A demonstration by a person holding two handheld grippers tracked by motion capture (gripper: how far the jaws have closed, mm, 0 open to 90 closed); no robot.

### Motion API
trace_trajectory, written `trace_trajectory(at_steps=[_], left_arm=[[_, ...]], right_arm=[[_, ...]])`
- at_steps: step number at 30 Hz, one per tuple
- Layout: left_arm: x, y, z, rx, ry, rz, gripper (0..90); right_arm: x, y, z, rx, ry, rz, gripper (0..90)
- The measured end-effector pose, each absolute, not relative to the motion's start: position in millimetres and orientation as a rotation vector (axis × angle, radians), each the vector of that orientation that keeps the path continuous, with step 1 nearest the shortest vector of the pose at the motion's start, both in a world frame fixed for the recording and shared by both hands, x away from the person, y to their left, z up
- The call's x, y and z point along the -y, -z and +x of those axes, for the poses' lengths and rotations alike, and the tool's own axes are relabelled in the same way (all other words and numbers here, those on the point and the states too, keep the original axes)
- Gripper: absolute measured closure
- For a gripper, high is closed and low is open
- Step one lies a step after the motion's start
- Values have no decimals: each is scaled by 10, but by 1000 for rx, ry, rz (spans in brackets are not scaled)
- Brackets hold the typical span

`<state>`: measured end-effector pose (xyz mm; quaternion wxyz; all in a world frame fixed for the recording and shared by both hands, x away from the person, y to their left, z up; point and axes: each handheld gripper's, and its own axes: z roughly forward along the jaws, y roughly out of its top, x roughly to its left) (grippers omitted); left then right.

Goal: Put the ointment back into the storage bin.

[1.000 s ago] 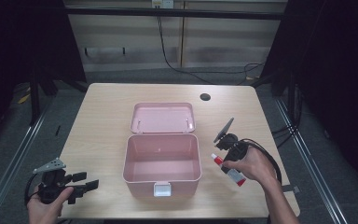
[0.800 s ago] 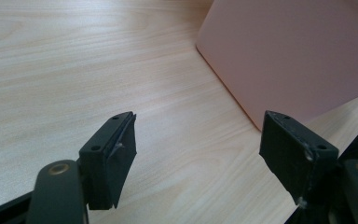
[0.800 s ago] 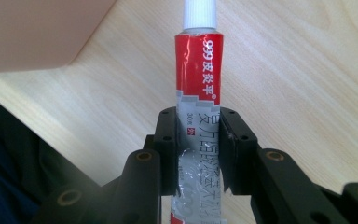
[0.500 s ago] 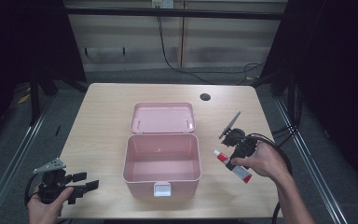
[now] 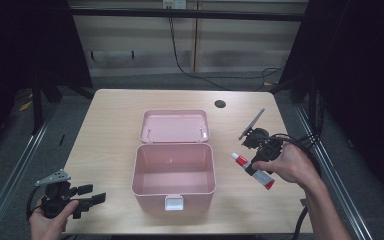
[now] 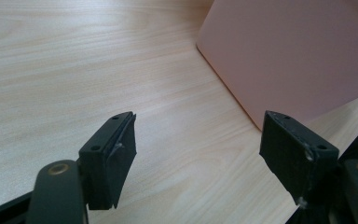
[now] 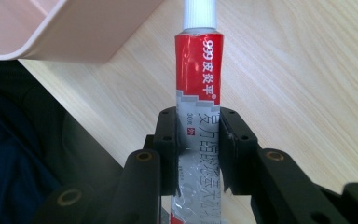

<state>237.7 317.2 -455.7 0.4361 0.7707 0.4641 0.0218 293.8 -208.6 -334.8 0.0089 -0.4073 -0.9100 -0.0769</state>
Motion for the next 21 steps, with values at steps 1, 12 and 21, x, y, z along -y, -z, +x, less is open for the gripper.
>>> trace_trajectory(at_steps=[1, 12, 21], left_arm=[[-3172, 4557, 2376, -1155, -53, 1916, 269], [-3168, 4557, 2375, -1156, -53, 1914, 268], [-3175, 4556, 2377, -1152, -54, 1919, 268]], right_arm=[[2089, 3314, 2932, 2842, 238, -1260, 706], [1944, 3288, 2899, 2907, 231, -999, 706], [1840, 3189, 2883, 2948, 260, -875, 706]])
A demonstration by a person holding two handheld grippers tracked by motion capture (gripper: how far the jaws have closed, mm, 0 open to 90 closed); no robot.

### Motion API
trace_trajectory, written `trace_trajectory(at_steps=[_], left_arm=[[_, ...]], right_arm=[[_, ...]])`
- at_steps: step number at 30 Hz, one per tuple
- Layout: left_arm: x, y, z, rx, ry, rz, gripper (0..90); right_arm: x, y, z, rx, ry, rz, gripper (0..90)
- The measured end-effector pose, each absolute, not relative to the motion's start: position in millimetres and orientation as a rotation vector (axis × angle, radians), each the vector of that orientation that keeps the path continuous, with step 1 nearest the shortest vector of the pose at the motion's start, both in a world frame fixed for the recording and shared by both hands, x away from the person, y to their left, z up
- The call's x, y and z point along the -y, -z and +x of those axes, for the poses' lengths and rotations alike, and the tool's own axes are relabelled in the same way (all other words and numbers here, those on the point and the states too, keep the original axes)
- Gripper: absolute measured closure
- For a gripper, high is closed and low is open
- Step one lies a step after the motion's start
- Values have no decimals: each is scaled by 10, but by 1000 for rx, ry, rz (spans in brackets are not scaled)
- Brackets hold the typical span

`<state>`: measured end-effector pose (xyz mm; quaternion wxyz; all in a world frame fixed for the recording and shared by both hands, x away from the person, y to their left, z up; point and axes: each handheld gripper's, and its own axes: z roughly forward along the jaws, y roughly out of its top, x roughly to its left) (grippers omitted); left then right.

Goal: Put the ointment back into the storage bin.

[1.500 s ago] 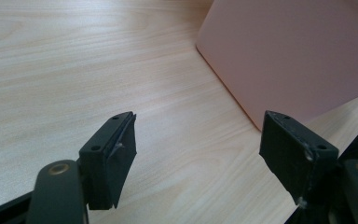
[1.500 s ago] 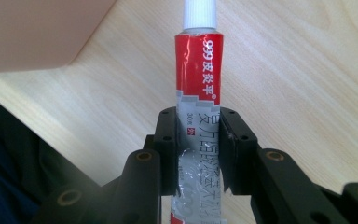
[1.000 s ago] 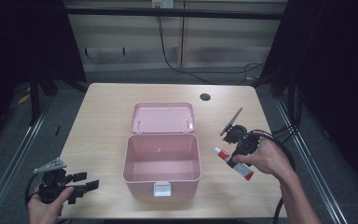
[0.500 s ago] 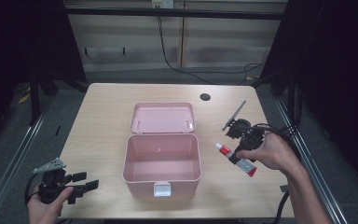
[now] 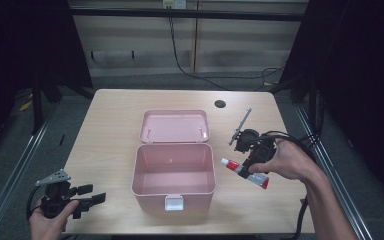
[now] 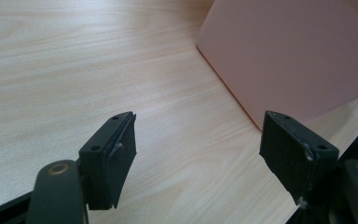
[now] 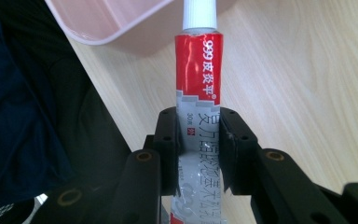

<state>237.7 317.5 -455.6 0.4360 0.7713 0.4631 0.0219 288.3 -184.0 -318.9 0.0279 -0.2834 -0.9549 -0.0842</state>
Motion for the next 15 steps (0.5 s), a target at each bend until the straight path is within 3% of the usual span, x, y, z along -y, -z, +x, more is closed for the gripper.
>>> trace_trajectory(at_steps=[15], left_arm=[[-3177, 4559, 2379, -1159, -55, 1920, 264]], right_arm=[[1567, 3067, 2909, 2985, 277, -702, 706]])
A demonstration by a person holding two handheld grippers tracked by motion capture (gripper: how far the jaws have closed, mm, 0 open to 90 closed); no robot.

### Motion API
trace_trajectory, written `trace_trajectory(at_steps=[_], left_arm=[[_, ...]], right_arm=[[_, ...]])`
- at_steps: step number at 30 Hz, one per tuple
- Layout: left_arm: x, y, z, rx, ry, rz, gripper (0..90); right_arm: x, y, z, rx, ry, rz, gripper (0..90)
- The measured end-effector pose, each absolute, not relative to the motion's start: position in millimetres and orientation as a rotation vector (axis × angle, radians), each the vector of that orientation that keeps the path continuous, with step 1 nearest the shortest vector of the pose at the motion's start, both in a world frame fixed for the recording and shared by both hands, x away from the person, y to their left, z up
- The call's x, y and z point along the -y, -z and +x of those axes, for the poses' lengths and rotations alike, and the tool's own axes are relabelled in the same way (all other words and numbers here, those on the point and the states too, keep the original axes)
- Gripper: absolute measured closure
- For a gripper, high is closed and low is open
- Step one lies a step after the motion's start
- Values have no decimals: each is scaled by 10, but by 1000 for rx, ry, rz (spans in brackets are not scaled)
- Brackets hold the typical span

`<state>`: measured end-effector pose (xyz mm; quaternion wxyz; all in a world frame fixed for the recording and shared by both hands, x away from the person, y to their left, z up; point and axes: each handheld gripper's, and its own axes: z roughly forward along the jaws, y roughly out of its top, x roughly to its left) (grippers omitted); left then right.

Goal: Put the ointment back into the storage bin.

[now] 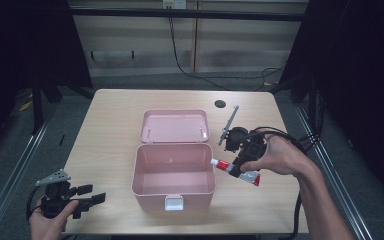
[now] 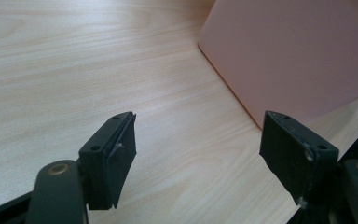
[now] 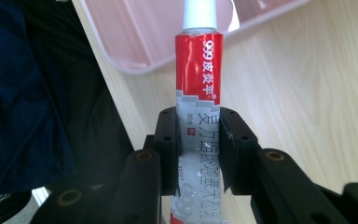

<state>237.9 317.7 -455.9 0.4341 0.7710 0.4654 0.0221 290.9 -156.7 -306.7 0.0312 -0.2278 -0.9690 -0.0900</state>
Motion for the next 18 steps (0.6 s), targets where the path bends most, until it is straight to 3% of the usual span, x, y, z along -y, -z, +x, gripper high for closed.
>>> trace_trajectory(at_steps=[18], left_arm=[[-3164, 4562, 2385, -1159, -42, 1932, 230]], right_arm=[[963, 3097, 2988, 3001, 304, -514, 706]])
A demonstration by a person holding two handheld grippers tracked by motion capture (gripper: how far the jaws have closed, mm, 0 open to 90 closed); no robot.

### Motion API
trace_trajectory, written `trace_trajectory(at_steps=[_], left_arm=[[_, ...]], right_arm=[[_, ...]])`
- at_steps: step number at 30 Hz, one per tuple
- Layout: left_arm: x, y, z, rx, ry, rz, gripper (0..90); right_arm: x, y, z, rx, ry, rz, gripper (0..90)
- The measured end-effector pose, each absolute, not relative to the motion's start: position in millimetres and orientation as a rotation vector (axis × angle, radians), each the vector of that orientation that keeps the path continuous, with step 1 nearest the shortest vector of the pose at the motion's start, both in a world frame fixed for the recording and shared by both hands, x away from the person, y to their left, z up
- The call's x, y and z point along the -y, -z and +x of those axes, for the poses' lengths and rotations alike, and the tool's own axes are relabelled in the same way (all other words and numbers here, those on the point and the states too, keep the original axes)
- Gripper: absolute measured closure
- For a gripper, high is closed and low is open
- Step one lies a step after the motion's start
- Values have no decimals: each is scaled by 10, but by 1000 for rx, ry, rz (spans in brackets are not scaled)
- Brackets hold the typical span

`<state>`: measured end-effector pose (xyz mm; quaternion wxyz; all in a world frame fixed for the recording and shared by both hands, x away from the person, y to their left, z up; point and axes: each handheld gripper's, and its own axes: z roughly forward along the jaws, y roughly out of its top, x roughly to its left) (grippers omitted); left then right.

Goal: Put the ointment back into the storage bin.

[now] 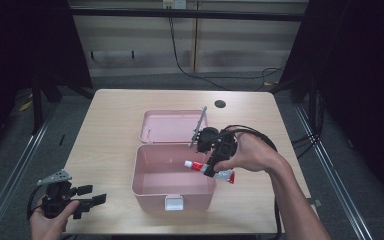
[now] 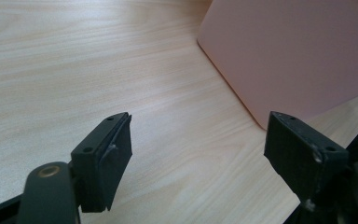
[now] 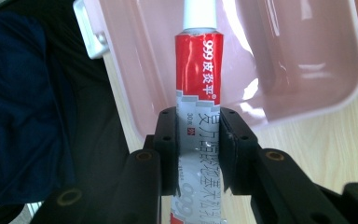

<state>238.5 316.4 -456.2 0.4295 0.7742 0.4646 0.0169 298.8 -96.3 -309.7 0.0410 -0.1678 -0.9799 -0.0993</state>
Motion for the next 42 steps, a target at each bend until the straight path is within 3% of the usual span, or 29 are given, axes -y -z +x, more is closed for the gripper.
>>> trace_trajectory(at_steps=[7, 15, 42], left_arm=[[-3174, 4560, 2385, -1160, -44, 1930, 226], [-3185, 4541, 2372, -1126, -48, 1910, 160], [-3184, 4536, 2341, -1057, -45, 1934, 161]], right_arm=[[774, 3139, 3000, 2999, 282, -455, 706], [578, 3185, 3031, 2999, 296, -422, 706], [183, 3654, 3058, 2966, 239, -324, 706]])
